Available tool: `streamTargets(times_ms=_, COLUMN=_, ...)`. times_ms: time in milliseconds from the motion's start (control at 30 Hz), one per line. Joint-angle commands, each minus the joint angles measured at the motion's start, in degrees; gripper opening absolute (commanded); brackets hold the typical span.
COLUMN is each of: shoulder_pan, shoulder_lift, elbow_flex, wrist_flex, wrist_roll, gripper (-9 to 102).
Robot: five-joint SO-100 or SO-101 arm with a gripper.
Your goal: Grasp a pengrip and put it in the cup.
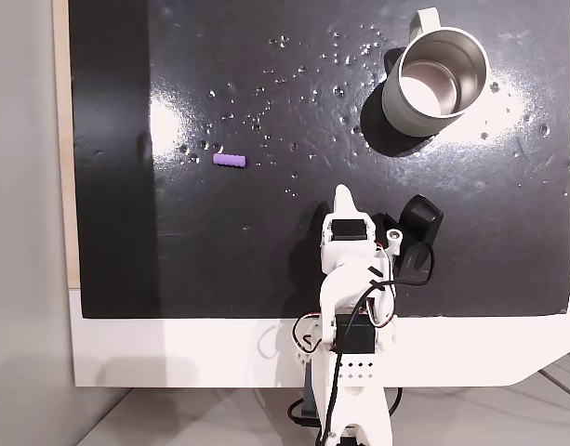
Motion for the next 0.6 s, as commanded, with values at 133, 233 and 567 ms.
streamTargets(times_ms=133, shoulder_pan=-0.26, shoulder_lift=0.44, elbow_flex=-0.18, wrist_flex=-2.11, wrist_roll=-1.93, gripper=0)
streamTargets(times_ms=233, shoulder_pan=-0.18, shoulder_lift=0.44, elbow_flex=-0.18, wrist_flex=-2.11, wrist_roll=-1.85, gripper=0)
streamTargets(times_ms=567, shoulder_pan=-2.2, shoulder_lift=0.26, elbow_flex=-9.49, wrist_flex=3.52, wrist_roll=-0.44, gripper=0)
